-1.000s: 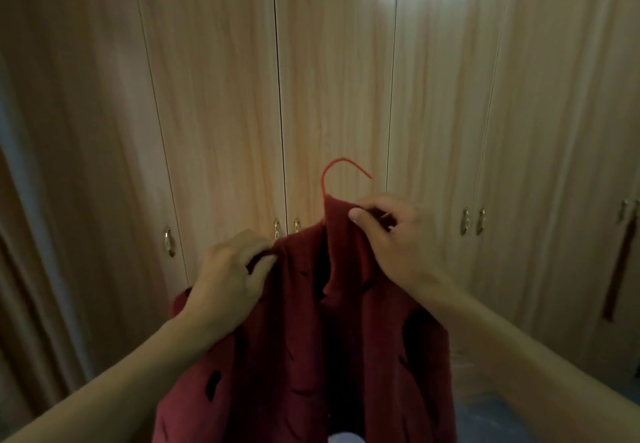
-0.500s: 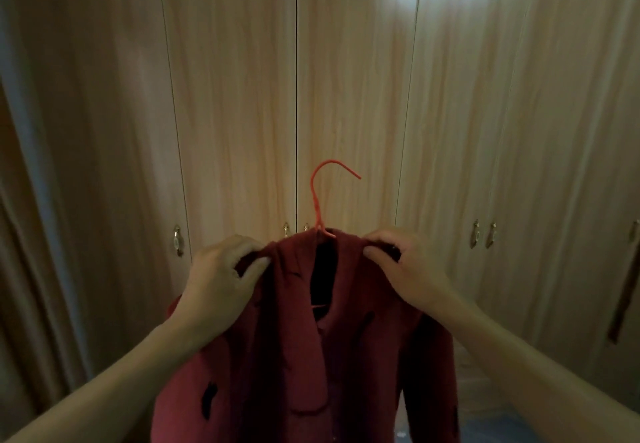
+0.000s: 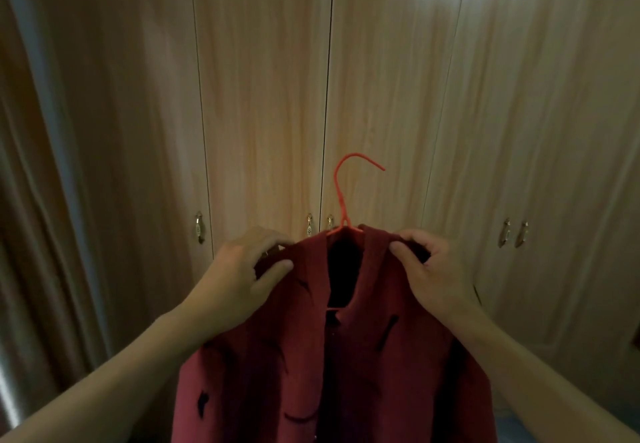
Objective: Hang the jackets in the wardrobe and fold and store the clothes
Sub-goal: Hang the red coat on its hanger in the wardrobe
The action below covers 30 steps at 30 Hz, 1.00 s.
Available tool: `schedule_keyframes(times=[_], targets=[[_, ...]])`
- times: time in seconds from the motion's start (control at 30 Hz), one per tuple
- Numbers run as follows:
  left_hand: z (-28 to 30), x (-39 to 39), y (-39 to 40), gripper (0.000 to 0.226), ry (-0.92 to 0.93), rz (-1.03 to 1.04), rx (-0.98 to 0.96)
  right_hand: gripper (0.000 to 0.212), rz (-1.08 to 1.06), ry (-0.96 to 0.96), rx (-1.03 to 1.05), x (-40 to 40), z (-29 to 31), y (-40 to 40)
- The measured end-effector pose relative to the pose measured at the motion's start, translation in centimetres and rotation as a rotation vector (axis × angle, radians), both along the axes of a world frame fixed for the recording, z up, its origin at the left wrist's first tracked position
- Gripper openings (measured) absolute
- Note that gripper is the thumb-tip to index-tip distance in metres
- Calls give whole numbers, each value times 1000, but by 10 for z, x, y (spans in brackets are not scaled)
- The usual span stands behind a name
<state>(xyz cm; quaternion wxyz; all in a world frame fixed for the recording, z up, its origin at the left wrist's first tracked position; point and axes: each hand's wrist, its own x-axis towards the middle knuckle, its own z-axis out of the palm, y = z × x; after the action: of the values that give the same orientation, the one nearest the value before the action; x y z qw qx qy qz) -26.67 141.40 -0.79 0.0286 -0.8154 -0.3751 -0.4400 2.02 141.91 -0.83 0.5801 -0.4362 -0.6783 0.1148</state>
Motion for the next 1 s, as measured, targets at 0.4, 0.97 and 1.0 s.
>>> schedule_keyframes(times=[0.4, 0.97, 1.0], targets=[[-16, 10, 101, 22, 115, 172, 116, 19, 174, 14, -10, -9, -24, 110], [-62, 22, 248, 20, 134, 265, 18, 12, 227, -156, -22, -5, -60, 282], [-67, 19, 256, 20, 121, 269, 10, 13, 229, -167, -22, -9, -61, 289]])
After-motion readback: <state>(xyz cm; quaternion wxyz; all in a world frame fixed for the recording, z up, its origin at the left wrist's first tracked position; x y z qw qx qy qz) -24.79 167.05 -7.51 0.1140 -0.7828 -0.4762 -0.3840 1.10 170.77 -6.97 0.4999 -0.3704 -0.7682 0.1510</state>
